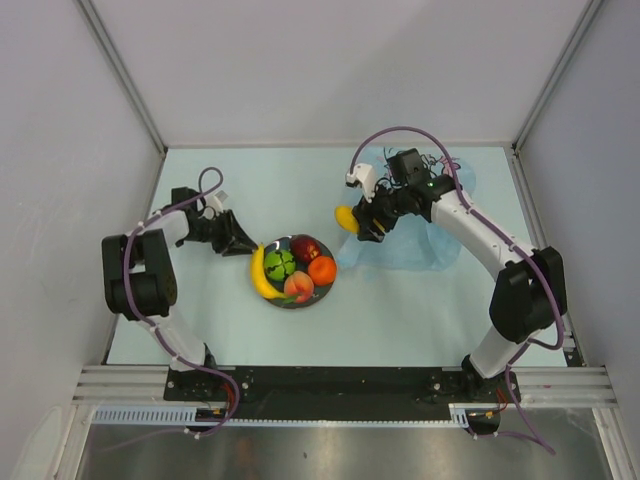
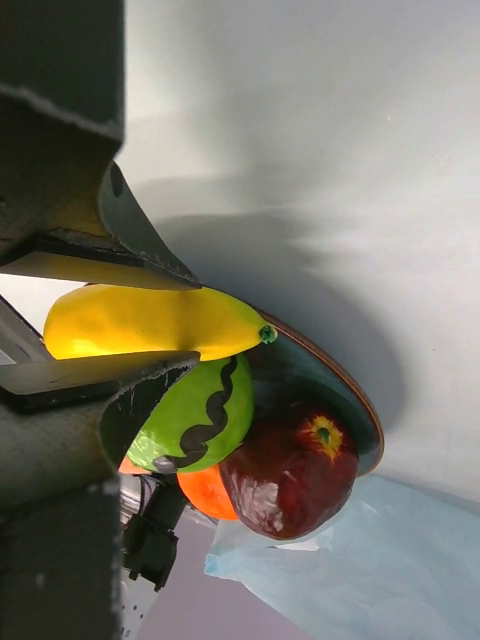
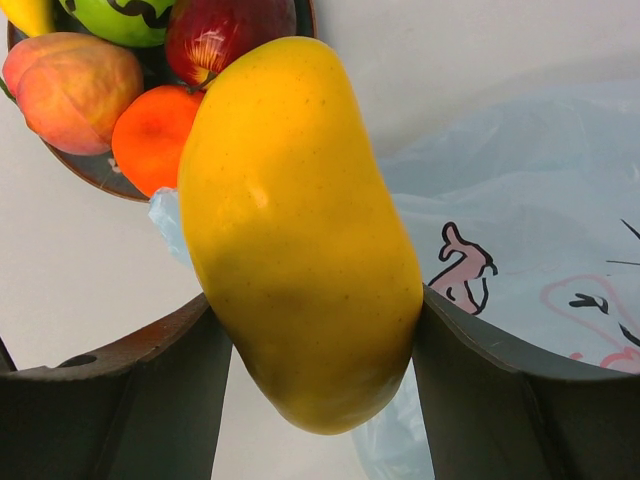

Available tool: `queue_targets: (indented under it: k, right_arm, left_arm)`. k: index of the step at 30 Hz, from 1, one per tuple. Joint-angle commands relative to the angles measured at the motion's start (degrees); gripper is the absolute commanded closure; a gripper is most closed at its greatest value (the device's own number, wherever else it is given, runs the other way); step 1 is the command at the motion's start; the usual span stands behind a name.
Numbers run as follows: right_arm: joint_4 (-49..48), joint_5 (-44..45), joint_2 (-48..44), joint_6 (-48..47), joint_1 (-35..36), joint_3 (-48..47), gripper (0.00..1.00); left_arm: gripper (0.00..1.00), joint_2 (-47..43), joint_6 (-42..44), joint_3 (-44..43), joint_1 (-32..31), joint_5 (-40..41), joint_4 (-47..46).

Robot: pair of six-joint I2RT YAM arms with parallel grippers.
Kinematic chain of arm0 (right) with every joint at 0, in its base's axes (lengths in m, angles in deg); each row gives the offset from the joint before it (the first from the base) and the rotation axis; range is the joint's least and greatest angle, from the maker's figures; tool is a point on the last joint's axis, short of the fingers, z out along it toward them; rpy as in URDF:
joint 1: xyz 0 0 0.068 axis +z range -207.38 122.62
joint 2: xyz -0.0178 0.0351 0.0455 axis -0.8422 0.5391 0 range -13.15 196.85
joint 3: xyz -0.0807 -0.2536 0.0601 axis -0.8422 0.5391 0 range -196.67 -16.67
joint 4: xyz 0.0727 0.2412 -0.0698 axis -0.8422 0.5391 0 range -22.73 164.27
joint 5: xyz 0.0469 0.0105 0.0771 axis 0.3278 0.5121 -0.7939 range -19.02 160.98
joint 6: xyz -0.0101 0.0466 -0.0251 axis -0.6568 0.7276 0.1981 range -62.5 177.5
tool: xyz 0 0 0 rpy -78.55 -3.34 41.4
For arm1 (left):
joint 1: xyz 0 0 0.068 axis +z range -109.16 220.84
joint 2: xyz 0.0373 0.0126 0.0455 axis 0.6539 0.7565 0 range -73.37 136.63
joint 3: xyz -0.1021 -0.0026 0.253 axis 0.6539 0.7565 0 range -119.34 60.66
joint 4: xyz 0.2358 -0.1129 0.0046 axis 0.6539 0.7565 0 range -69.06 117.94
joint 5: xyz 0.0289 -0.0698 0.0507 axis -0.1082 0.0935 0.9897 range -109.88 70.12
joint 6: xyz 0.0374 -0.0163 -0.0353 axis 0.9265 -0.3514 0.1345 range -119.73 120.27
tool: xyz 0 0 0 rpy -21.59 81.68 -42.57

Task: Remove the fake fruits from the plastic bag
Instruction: Adjust the fake fruit on the plate, then place the fake fruit on the plate.

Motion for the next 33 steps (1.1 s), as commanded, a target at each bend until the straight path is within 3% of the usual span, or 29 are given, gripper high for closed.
queue_targets:
  k: [1,16,22,26,33]
  right_arm:
    - [-1.1,0.7,0.3,-1.2,0.5,-0.9,0.49]
    - [-0.4,0.6,-0.1,-1.7,0.8,-1.3,0.50]
    - [1.0,-2.0,-0.1,-1.8,1.8,-4.2,0.50]
    - [2.7,-2.6,0.5,-3.4,5.6,-6.0,0.51]
    - [4.8,-0.9,1.1,-10.7,13.6,-6.3,0.53]
  left_arm:
    - [0.65,0.3,1.6,-1.7,-1.3,-1.2,0.0]
    - [0.62,-0.5,1.7,-2.9,-1.3,2.6,1.4]
    - [0.46,-1.3,3.6,-10.6,3.5,8.7,3.7]
    - [0.42,-2.5,5.5,-12.9,4.0,5.7,4.0]
    - [0.40,-12.3,5.1,-6.9,4.1,0.5,2.0]
